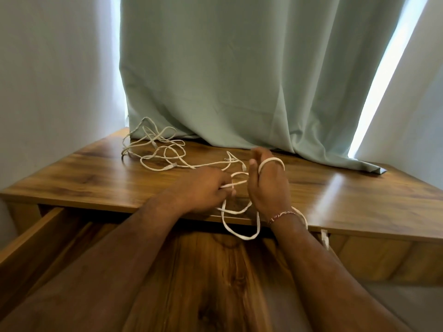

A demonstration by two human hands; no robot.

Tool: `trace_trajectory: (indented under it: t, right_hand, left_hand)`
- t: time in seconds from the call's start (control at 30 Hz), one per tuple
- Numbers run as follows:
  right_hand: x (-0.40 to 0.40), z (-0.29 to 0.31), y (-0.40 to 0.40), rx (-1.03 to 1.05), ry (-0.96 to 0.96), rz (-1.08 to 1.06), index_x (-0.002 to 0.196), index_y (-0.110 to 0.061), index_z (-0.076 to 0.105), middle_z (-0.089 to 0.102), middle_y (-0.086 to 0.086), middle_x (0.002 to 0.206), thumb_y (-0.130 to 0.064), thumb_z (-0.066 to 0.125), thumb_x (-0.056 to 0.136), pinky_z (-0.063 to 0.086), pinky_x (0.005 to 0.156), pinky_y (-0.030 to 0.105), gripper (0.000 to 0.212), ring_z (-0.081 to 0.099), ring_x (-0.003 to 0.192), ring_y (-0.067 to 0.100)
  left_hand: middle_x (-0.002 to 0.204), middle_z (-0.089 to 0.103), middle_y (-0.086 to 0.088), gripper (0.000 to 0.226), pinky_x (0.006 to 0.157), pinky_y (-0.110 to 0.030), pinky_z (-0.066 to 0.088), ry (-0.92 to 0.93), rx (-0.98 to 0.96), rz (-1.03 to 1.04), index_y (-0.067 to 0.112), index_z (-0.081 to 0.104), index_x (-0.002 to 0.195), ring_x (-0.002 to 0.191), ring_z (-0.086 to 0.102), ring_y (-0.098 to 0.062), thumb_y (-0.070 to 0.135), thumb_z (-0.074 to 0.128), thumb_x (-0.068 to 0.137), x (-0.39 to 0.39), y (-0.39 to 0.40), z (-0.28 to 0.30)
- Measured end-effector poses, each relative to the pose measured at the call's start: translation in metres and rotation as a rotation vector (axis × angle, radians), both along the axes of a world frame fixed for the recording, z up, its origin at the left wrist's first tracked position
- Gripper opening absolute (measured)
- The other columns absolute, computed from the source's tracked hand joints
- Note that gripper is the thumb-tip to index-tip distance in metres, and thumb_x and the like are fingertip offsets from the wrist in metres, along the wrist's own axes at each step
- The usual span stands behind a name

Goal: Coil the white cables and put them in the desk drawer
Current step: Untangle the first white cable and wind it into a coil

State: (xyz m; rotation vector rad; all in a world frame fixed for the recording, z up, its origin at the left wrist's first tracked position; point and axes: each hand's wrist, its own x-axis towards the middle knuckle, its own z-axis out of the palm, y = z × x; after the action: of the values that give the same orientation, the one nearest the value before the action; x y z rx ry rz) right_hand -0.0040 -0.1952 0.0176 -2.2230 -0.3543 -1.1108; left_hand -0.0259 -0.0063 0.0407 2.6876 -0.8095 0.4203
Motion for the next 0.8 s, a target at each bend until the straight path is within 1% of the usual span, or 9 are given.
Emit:
trace_trajectory:
  t: [0.07, 0.2, 0.3, 0.37, 0.43, 0.53, 0.6, 0.73, 0.8]
  right_hand:
    - [-0.002, 0.001, 0.004, -0.079, 0.020, 0.034, 0.109, -0.018, 0.063, 0.067, -0.002, 0.096, -0.030, 0.045, 0.107, 0.045, 0.073, 0.029, 0.021, 0.062, 0.088, 0.014]
    - [-0.003, 0.001, 0.008, -0.154, 0.120, 0.082, 0.078, -0.026, 0.051, 0.054, -0.007, 0.072, -0.041, 0.042, 0.108, 0.039, 0.065, 0.032, 0.035, 0.054, 0.068, 0.015]
    - [-0.009, 0.008, 0.007, 0.009, 0.358, 0.346, 0.072, -0.017, 0.068, 0.062, -0.003, 0.060, -0.050, 0.041, 0.107, 0.048, 0.063, 0.032, 0.056, 0.059, 0.057, 0.011]
    - [-0.011, 0.014, 0.005, 0.062, 0.599, 0.567, 0.075, -0.005, 0.071, 0.059, 0.005, 0.054, -0.051, 0.036, 0.108, 0.044, 0.054, 0.023, 0.066, 0.051, 0.045, 0.011]
    - [-0.014, 0.016, 0.003, 0.118, 0.785, 0.774, 0.078, 0.000, 0.069, 0.055, 0.011, 0.050, -0.046, 0.038, 0.109, 0.033, 0.041, 0.018, 0.063, 0.040, 0.035, 0.009]
    - [-0.015, 0.013, 0.003, 0.384, 0.999, 1.068, 0.076, 0.002, 0.064, 0.054, 0.013, 0.047, -0.031, 0.046, 0.106, 0.016, 0.034, 0.019, 0.048, 0.032, 0.027, 0.007]
    - [-0.016, 0.012, 0.005, 0.519, 1.090, 1.224, 0.074, 0.001, 0.061, 0.054, 0.013, 0.047, -0.025, 0.043, 0.107, 0.012, 0.036, 0.021, 0.046, 0.033, 0.026, 0.006]
    - [-0.015, 0.011, 0.011, 0.662, 1.150, 1.467, 0.075, -0.005, 0.056, 0.056, 0.012, 0.050, -0.028, 0.034, 0.110, 0.019, 0.034, 0.018, 0.048, 0.039, 0.026, 0.005]
    - [-0.016, 0.009, 0.013, 0.743, 1.101, 1.523, 0.077, -0.006, 0.055, 0.058, 0.011, 0.053, -0.031, 0.033, 0.110, 0.028, 0.034, 0.016, 0.046, 0.043, 0.027, 0.005]
  left_hand:
    - [0.080, 0.060, 0.012, 0.022, 0.066, -0.035, 0.044, -0.146, -0.058, 0.024, 0.035, 0.060, 0.086, 0.078, 0.057, -0.014, 0.051, 0.054, 0.101, 0.002, 0.008, 0.000]
    - [0.083, 0.070, 0.008, 0.031, 0.065, -0.035, 0.048, -0.365, -0.142, 0.033, 0.031, 0.075, 0.097, 0.079, 0.062, -0.015, 0.056, 0.057, 0.097, 0.010, 0.021, -0.008]
    - [0.078, 0.066, 0.010, 0.046, 0.059, -0.033, 0.047, -0.478, -0.190, 0.015, 0.030, 0.075, 0.093, 0.072, 0.058, -0.011, 0.065, 0.045, 0.094, 0.014, 0.023, -0.010]
    - [0.078, 0.063, 0.010, 0.047, 0.056, -0.028, 0.039, -0.574, -0.199, 0.005, 0.029, 0.075, 0.093, 0.068, 0.056, -0.010, 0.064, 0.044, 0.094, 0.015, 0.024, -0.009]
    - [0.080, 0.063, 0.007, 0.044, 0.055, -0.027, 0.036, -0.640, -0.196, 0.003, 0.028, 0.076, 0.097, 0.067, 0.058, -0.013, 0.060, 0.045, 0.096, 0.014, 0.027, -0.008]
    - [0.085, 0.064, 0.005, 0.044, 0.055, -0.033, 0.045, -0.631, -0.242, -0.032, 0.028, 0.075, 0.105, 0.072, 0.061, -0.016, 0.057, 0.043, 0.102, 0.015, 0.027, -0.013]
    - [0.087, 0.064, 0.010, 0.043, 0.061, -0.034, 0.048, -0.569, -0.320, -0.064, 0.028, 0.075, 0.110, 0.076, 0.060, -0.011, 0.055, 0.041, 0.104, 0.016, 0.025, -0.016]
    - [0.093, 0.059, 0.029, 0.039, 0.074, -0.014, 0.041, -0.403, -0.484, -0.123, 0.028, 0.073, 0.118, 0.083, 0.056, 0.009, 0.048, 0.043, 0.104, 0.011, 0.015, -0.021]
    - [0.089, 0.064, 0.033, 0.026, 0.077, -0.015, 0.045, -0.293, -0.615, -0.137, 0.040, 0.072, 0.113, 0.088, 0.062, 0.008, 0.041, 0.047, 0.105, 0.006, 0.004, -0.026]
